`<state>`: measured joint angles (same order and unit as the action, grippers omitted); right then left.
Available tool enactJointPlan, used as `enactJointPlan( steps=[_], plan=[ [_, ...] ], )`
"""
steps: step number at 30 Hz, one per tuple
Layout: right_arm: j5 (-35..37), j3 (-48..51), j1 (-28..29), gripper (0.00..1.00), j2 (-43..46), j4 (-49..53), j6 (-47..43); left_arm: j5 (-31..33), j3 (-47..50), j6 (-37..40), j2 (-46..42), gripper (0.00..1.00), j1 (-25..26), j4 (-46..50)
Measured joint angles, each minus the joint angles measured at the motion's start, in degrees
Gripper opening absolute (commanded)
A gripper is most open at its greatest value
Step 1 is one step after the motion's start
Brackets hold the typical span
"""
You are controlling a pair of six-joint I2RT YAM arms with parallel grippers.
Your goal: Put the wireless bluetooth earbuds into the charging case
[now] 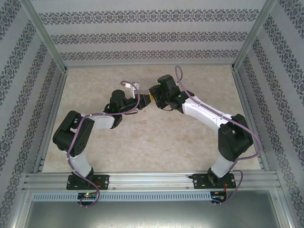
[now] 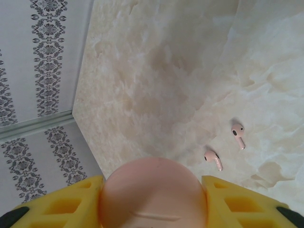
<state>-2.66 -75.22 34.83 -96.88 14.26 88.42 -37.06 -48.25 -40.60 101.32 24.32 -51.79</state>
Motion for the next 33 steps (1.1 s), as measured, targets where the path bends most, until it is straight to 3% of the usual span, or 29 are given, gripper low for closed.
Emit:
enactJointPlan(
  steps=[3,8,12,18,26,33],
  plan=[
    [-0.48,0.31,-0.24,0.63,0.00,-0.55,-0.22,-0.26,-0.04,0.02,0.11,0.00,0.04,-0.09],
    [-1.31,1.88,-1.49,0.68,2.08,-2.10,-2.19,-1.22,-0.52,0.04,0.07,0.00,0.37,-0.04],
    [-2.03,5.81,-4.46,0.68,8.68,-3.02,-7.30,-2.84,-0.96,0.87,-0.85,0.00,0.44,1.99],
    [-7.87,12.41,-11.06,0.67,19.37,-5.77,-23.65,-6.78,-3.15,4.09,-3.85,0.00,0.09,8.87],
    [-21.70,17.84,-14.10,0.62,21.20,-8.50,-46.97,-12.96,-9.97,9.38,-6.84,0.00,-0.44,18.25],
    [-29.99,18.49,-14.10,0.59,21.05,-11.32,-55.58,-16.35,-12.37,12.17,-6.84,0.00,-0.44,24.90]
  ],
)
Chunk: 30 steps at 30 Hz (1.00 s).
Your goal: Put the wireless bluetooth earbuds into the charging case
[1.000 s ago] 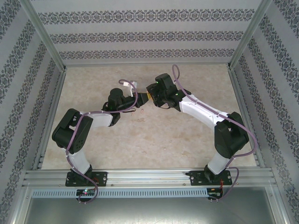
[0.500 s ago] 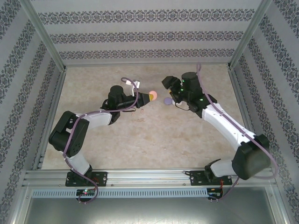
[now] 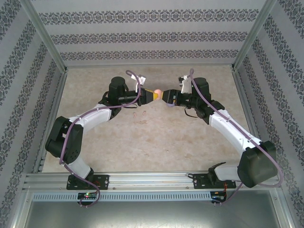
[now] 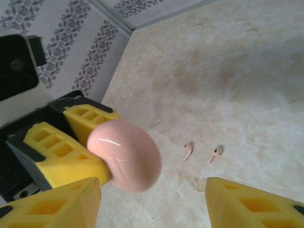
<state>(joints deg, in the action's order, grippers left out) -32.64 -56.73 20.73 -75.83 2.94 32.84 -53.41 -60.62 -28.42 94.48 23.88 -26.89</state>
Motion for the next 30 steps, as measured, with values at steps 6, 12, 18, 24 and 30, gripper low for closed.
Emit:
enactJointPlan(
  steps=[6,12,18,24,30],
  plan=[
    [-2.34,0.02,0.00,0.57,-1.68,-1.97,-1.38,-0.61,-0.79,0.96,0.00,0.00,0.00,2.51],
    [-3.04,0.09,-0.24,0.51,-3.76,-3.17,-1.40,-0.61,-1.20,1.05,0.00,0.00,0.00,3.41],
    [-3.63,2.34,-2.93,0.45,-4.59,-6.25,-1.03,-1.20,-1.25,1.01,-0.04,0.00,-0.33,3.67],
    [-3.41,4.59,-5.16,0.44,-7.48,-7.15,1.29,-2.34,-1.16,0.09,-1.55,0.00,-0.33,3.04],
    [-3.76,7.50,-5.14,0.45,-3.02,-7.45,2.69,-2.36,-0.94,-0.31,-3.37,0.00,-0.33,1.81]
  ],
)
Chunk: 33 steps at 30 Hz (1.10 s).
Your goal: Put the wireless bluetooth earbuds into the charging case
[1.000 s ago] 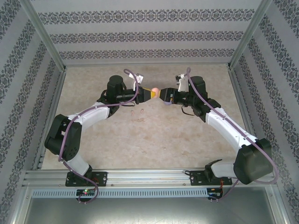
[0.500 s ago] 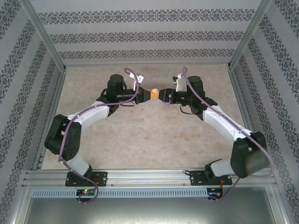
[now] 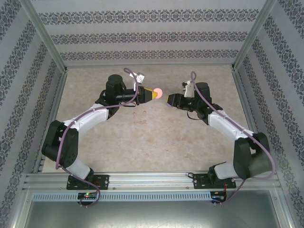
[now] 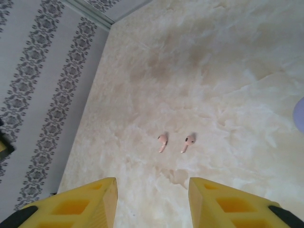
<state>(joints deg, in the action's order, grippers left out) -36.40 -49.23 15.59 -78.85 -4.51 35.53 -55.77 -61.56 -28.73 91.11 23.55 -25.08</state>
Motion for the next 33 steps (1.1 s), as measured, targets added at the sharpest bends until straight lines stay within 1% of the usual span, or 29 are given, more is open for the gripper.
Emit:
enactJointPlan(
  steps=[5,8,15,19,27,33],
  plan=[
    [-0.22,0.17,0.76,0.51,7.67,-0.59,0.96,0.02,0.09,0.00,0.02,0.00,0.00,0.00],
    [-0.39,-1.25,2.43,0.53,8.66,-0.96,1.44,0.02,0.09,0.00,0.11,0.00,0.00,0.00],
    [-0.35,-5.20,5.86,0.53,5.31,-1.29,1.66,0.02,0.09,0.00,0.35,0.00,0.00,0.00],
    [-0.26,-6.40,6.32,0.51,2.73,-1.53,1.66,-0.02,0.09,-0.02,0.46,0.00,0.00,0.00],
    [-0.94,-5.25,4.61,0.45,0.17,-5.14,1.84,0.87,0.09,-0.92,0.63,0.00,-0.39,0.26],
    [-0.04,-2.60,2.49,0.45,-4.02,-6.64,3.19,-0.87,0.09,-1.84,0.37,0.00,-0.37,-1.51]
  ],
)
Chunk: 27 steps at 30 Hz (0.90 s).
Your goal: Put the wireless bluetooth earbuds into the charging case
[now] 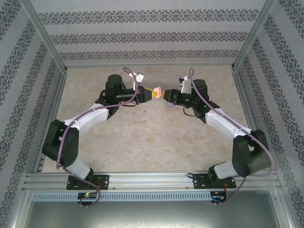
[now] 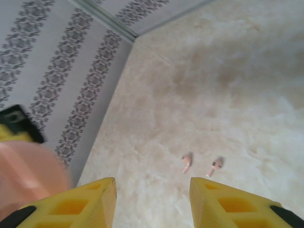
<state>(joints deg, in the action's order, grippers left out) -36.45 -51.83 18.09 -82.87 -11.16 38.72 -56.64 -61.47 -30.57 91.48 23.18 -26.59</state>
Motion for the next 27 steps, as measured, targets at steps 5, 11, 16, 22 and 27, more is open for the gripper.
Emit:
enactJointPlan(
  steps=[5,11,16,22,27],
  plan=[
    [-0.11,1.62,-0.35,0.45,1.49,0.15,0.37,-0.15,0.00,-0.13,-0.11,0.00,0.00,-0.37],
    [-1.53,3.21,-1.11,0.45,8.98,0.13,-0.09,-0.35,0.00,-0.55,-0.11,0.00,0.00,-1.22],
    [-3.15,3.17,-1.07,0.43,9.88,-0.48,-0.09,-0.35,0.00,-0.79,-0.11,0.00,0.00,-1.29],
    [-3.52,1.88,-0.11,0.42,7.61,-0.52,-0.07,-0.37,0.00,-0.96,-0.11,0.00,0.00,-1.27],
    [-3.52,0.68,0.94,0.41,6.56,-1.14,-0.07,-0.37,0.00,-0.96,-0.11,0.00,0.07,-1.27]
  ],
)
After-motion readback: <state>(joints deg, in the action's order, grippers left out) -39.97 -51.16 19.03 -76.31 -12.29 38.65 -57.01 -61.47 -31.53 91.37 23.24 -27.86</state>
